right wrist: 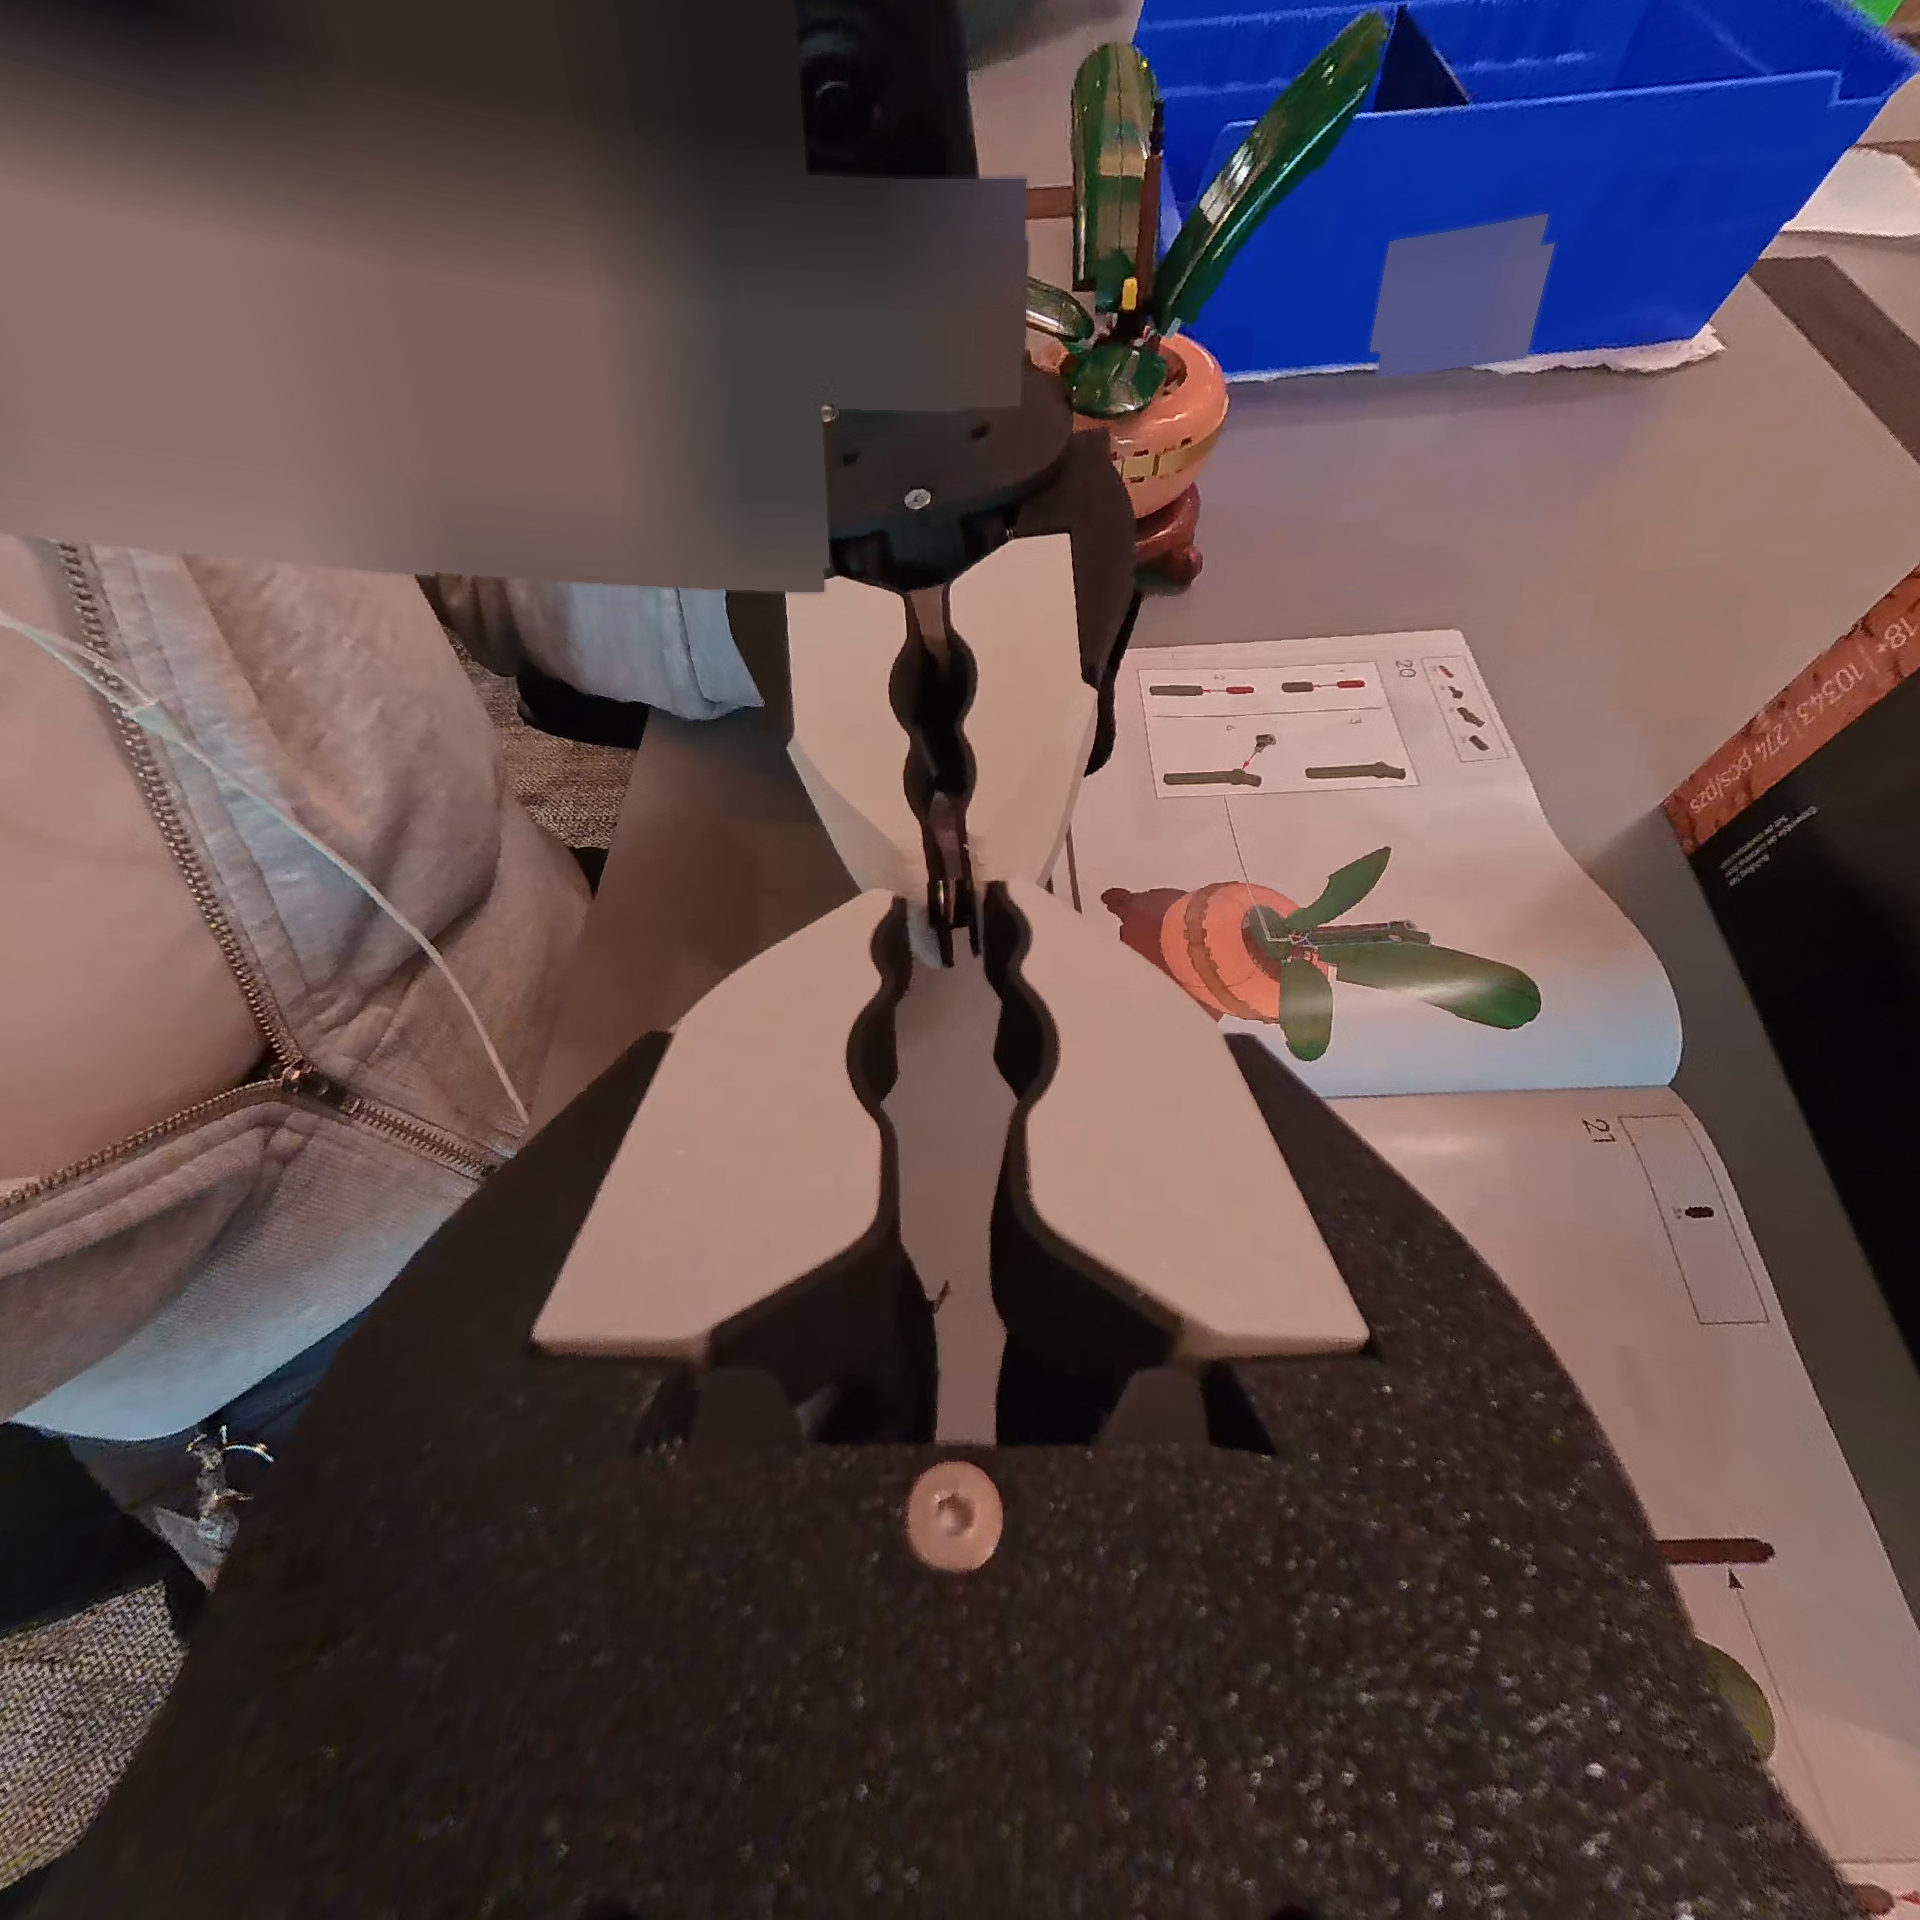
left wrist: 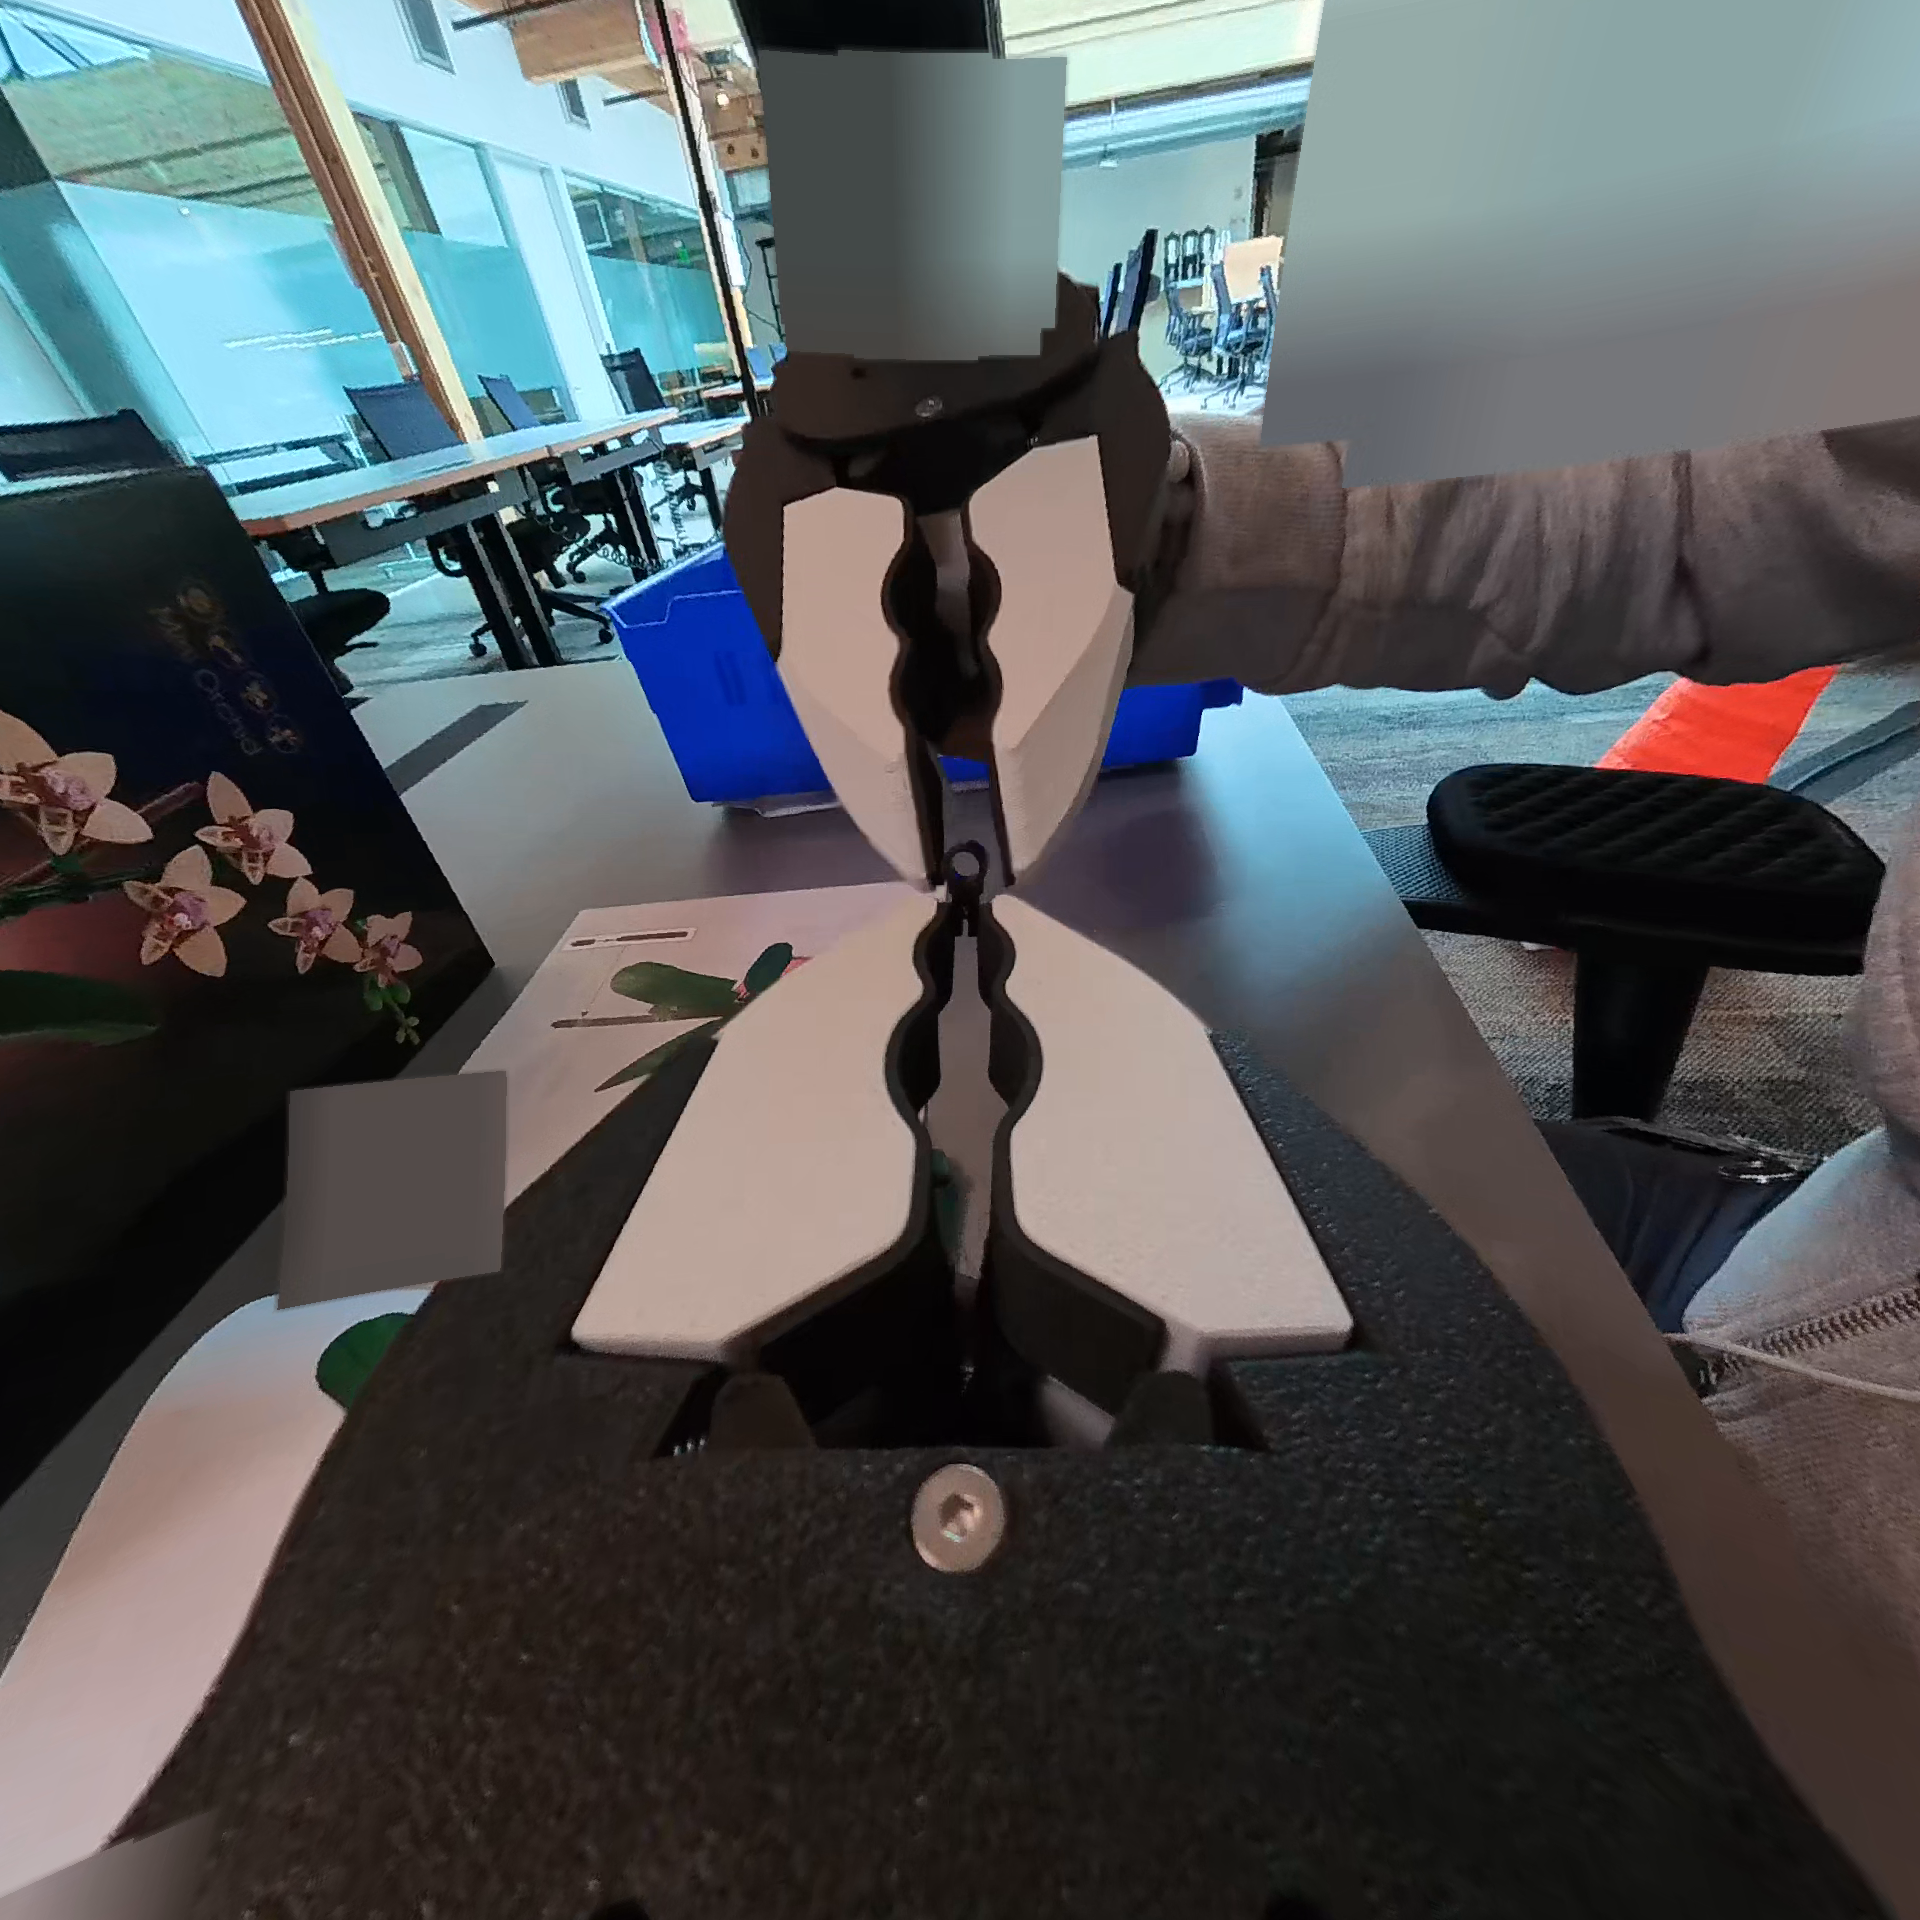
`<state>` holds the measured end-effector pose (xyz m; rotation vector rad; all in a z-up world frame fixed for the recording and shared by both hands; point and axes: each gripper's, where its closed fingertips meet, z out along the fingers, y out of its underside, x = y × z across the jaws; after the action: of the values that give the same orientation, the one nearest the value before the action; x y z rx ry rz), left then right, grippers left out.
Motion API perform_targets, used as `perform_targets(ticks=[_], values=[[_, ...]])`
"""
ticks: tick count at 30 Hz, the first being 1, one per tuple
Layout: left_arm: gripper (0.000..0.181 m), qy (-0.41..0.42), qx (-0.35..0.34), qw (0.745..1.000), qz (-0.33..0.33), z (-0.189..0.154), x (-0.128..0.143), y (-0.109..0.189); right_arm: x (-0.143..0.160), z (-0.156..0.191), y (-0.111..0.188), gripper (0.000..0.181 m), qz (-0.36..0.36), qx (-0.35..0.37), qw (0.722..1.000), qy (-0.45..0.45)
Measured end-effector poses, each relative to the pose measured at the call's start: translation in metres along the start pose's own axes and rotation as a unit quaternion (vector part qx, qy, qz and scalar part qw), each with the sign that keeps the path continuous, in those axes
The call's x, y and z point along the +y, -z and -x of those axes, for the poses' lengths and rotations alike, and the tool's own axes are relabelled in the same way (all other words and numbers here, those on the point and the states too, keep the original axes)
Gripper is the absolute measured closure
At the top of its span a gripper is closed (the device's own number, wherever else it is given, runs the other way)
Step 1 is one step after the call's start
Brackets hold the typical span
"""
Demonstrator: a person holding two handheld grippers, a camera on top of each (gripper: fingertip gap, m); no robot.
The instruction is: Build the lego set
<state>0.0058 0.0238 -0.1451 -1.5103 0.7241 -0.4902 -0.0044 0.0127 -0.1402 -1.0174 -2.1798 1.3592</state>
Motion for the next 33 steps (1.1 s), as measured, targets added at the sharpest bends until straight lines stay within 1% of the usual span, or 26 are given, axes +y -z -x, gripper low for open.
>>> perform_targets(ticks=[2, 4, 6, 10, 12, 14, 20, 21, 22, 24, 25, 29, 33], values=[[0.178, -0.003, 0.000, 1.000, 0.005, -0.001, 0.001, 0.000, -0.001, 0.000, -0.002, 0.163, 0.002, 0.000, 1.000, -0.004], [0.178, -0.005, -0.004, 1.000, 0.010, 0.000, 0.002, 0.000, -0.001, 0.000, -0.003, 0.166, 0.005, 0.002, 1.000, -0.001], [0.178, -0.007, -0.006, 1.000, 0.011, 0.000, 0.002, 0.000, 0.000, -0.002, -0.002, 0.174, 0.010, 0.009, 1.000, 0.008], [0.178, -0.010, -0.006, 1.000, 0.006, -0.001, 0.000, 0.000, 0.000, -0.001, -0.001, 0.174, 0.013, 0.007, 1.000, 0.005], [0.178, -0.011, -0.005, 1.000, 0.007, -0.001, 0.000, 0.000, 0.002, -0.002, -0.001, 0.169, 0.022, 0.015, 1.000, 0.012], [0.178, -0.013, -0.006, 1.000, 0.010, -0.001, 0.001, 0.000, 0.003, 0.000, -0.001, 0.174, 0.027, 0.014, 0.999, 0.017], [0.178, -0.005, -0.002, 1.000, 0.020, -0.002, 0.005, -0.002, 0.008, -0.001, -0.001, 0.175, 0.053, 0.026, 0.997, 0.044], [0.178, 0.001, 0.002, 0.999, 0.032, -0.001, 0.008, -0.001, 0.012, -0.002, -0.002, 0.175, 0.065, 0.029, 0.996, 0.045], [0.177, 0.000, 0.003, 0.998, 0.060, 0.000, 0.016, -0.001, 0.018, -0.004, -0.002, 0.175, 0.083, 0.032, 0.995, 0.045], [0.164, -0.035, -0.026, 0.989, 0.140, 0.011, 0.039, 0.005, 0.035, -0.009, -0.003, 0.175, 0.129, 0.043, 0.989, 0.050], [0.160, -0.056, -0.028, 0.984, 0.165, 0.013, 0.047, 0.008, 0.045, -0.011, -0.004, 0.175, 0.149, 0.044, 0.987, 0.048], [0.163, -0.066, 0.006, 0.970, 0.236, 0.006, 0.073, 0.006, 0.082, -0.020, -0.012, 0.175, 0.216, 0.045, 0.975, 0.033], [0.168, -0.072, 0.018, 0.958, 0.276, 0.004, 0.088, -0.004, 0.091, -0.024, -0.019, 0.175, 0.222, 0.038, 0.974, 0.033]])
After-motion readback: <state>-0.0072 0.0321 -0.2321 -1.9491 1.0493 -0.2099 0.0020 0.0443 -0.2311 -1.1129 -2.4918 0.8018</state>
